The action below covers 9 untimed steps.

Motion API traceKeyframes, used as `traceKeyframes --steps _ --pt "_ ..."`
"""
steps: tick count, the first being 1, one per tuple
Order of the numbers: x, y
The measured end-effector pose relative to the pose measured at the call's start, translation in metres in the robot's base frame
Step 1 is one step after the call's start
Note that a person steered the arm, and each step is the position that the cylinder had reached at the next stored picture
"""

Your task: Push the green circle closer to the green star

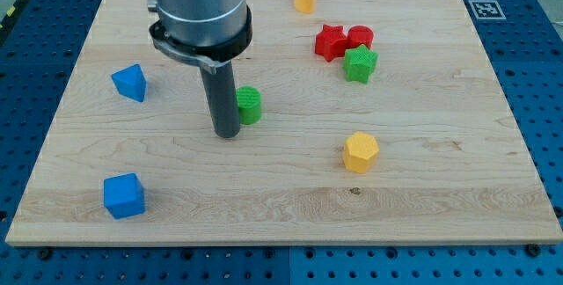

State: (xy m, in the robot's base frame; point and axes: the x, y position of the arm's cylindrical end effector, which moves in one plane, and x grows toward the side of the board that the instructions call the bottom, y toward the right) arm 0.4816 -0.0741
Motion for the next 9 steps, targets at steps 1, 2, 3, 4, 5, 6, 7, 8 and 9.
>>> traceKeyframes --steps 1,2,3,4,5,6,7,8,9 --pt "-0.007 0.004" --pt "-0.008 0.027" --pt "-0.021 0.030" --pt "-0.039 0.030" --pt "-0.060 0.030" --pt "-0.069 0.030" --pt "-0.069 0.031" --pt "-0.069 0.052" --pt "-0.069 0.070"
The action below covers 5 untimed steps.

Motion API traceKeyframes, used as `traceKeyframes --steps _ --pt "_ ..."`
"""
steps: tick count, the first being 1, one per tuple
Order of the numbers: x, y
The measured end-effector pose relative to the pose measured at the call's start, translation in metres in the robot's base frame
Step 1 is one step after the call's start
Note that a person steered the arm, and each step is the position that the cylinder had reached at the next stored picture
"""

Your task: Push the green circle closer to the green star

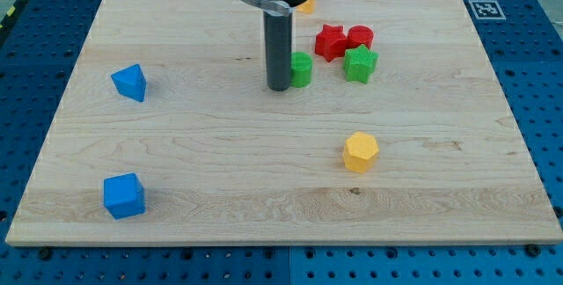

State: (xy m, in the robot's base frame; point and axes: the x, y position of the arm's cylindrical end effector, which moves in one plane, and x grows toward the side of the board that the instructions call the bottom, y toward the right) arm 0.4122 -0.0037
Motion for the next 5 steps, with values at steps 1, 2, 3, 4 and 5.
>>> traceKeyframes --steps 1,2,3,4,5 --pt "0.000 0.004" --pt "0.000 0.009" --pt "-0.009 -0.008" --pt "-0.016 -0.011" --pt "-0.016 0.019"
